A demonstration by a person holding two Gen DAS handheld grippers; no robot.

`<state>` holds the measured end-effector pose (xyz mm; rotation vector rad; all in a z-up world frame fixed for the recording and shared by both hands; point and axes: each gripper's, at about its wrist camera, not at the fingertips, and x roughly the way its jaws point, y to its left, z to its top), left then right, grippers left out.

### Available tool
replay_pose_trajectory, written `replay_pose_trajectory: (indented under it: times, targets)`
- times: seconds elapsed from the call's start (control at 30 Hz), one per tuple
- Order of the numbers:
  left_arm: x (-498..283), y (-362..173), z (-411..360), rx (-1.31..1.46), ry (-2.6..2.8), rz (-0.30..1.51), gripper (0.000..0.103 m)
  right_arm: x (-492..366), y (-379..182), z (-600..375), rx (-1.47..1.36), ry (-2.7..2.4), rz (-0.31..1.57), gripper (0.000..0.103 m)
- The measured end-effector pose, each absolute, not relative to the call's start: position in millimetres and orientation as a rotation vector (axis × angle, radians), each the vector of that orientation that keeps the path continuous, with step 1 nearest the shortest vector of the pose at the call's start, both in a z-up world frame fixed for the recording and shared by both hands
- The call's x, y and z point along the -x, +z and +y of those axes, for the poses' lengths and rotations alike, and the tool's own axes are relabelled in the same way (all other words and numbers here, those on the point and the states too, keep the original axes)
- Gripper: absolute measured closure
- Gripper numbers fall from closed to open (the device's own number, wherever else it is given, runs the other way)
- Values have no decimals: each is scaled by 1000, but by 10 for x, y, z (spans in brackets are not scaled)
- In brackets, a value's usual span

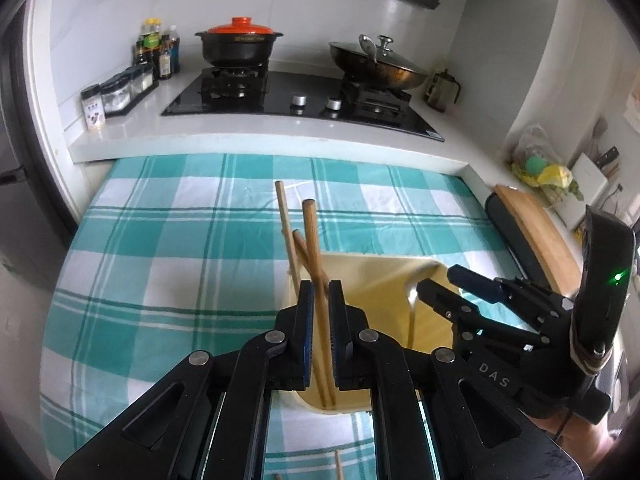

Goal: Organize utensils
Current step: 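Carry chopstick and spoon over the cream holder and open both tools to drop them, then withdraw both open tools back over the table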

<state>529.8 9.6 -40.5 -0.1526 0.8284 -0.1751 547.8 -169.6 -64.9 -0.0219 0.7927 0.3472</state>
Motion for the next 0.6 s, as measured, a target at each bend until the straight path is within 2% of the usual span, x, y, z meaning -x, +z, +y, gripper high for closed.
replay_pose_trajectory:
  times: [0.1, 0.23, 0.33, 0.37, 0.43, 0.5, 0.6]
  targets:
    - [-5126, -250, 209, 158, -178, 805, 81, -5276, -414, -1791, -16, 360, 749, 62]
    - [-4579, -26, 432, 97, -199, 788, 78, -4739, -50, -1977, -26, 409, 695, 59]
    - [-4045, -36, 569, -6, -206, 805, 56, -4219, 97, -2176, 7, 427, 673, 56]
    - [-3855, -76, 607, -37, -199, 812, 49, -4032, 105, -2252, 24, 424, 670, 56]
    - [-3461, -213, 664, -84, -194, 828, 45, -3689, 64, -2395, 60, 392, 667, 56]
    - [-3107, -414, 690, -102, -193, 852, 37, -3363, -64, -2522, 88, 354, 665, 55]
    - [-2651, -794, 641, -102, -184, 883, 34, -2876, -410, -2640, 116, 291, 661, 53]
